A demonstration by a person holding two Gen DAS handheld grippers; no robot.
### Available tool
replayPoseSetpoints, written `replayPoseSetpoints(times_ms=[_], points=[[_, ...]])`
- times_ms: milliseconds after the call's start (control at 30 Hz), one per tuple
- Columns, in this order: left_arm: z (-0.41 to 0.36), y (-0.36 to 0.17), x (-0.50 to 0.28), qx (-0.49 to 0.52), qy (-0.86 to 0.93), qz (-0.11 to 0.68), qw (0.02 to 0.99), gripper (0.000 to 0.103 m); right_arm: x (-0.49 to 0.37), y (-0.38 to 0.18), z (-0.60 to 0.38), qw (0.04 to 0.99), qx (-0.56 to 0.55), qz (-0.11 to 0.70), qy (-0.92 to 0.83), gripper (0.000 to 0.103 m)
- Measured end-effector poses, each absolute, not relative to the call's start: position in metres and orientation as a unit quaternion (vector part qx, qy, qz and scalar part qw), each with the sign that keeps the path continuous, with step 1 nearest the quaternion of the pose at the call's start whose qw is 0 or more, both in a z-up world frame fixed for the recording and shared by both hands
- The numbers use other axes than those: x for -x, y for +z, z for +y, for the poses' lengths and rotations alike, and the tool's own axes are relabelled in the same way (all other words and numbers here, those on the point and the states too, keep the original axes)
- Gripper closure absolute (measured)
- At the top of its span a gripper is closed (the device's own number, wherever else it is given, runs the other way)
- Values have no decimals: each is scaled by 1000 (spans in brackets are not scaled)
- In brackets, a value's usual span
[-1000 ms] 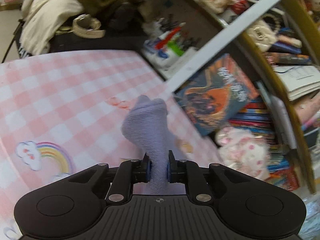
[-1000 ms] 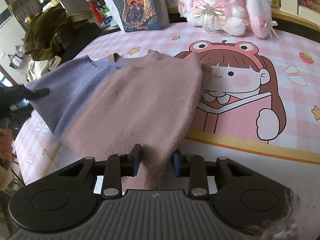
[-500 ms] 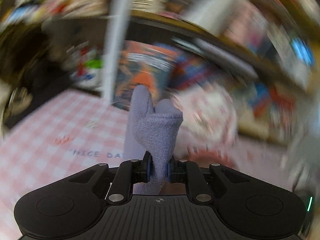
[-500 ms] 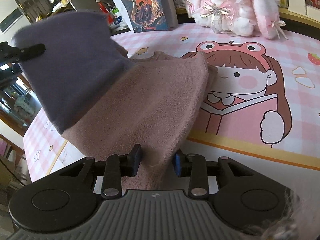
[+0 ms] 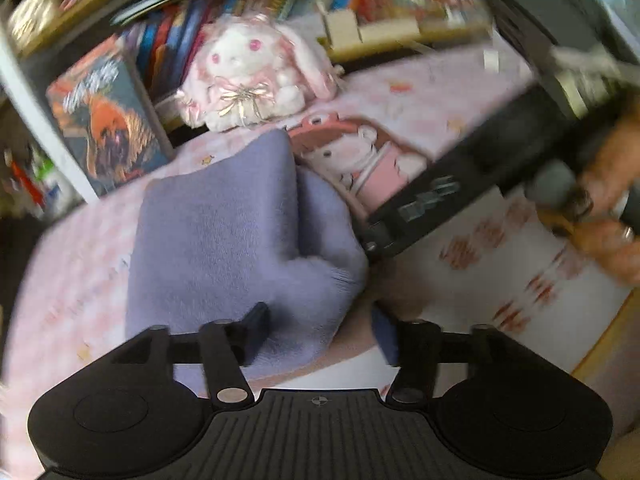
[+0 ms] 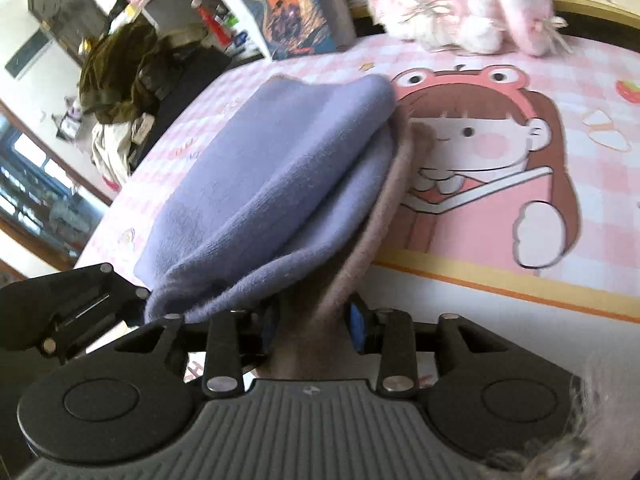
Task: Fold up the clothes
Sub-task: 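Lift the strip end and fold it over the sweater with both grippers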
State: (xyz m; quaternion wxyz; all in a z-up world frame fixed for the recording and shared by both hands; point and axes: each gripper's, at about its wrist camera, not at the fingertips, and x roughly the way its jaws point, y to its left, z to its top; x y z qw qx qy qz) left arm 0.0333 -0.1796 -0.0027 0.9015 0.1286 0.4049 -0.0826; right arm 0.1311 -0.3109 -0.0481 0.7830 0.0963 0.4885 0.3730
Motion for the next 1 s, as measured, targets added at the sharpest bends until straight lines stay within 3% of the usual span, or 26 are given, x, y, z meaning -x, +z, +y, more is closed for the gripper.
replayPoseSetpoints(times_ms=[133, 267, 367, 467, 533, 600, 633, 667, 767, 900, 1000], points=[[-147, 17, -18, -23, -86, 384, 919, 30, -135, -40, -345, 771, -182, 492, 361, 55], [-110, 32, 4, 94, -68, 354, 928, 27, -135, -33, -353, 740, -268, 490, 375, 35], [-87, 32, -4, 125, -15, 340, 932, 28, -136, -32, -337, 716, -294, 498, 390, 25], [-81, 22, -20, 115, 15, 342, 933, 34, -141, -38, -314, 713, -290, 522, 368, 24], [-89, 13, -26, 91, 8, 357, 930, 46, -146, -43, -298, 718, -269, 535, 356, 30], [-98, 4, -33, 68, 2, 373, 925, 60, -148, -41, -283, 736, -221, 529, 360, 59], [-100, -5, -35, 67, 6, 385, 921, 63, -147, -36, -276, 751, -185, 518, 366, 80], [-102, -12, -36, 67, 10, 395, 916, 63, -140, -28, -275, 769, -156, 491, 379, 86], [-100, -19, -30, 101, 8, 395, 913, 64, -116, -3, -276, 815, -72, 398, 415, 88], [-101, -23, -31, 92, -8, 405, 910, 59, -132, -43, -282, 799, -98, 479, 351, 87], [-96, -16, -31, 98, -18, 404, 909, 58, -138, -38, -285, 791, -113, 483, 357, 82]])
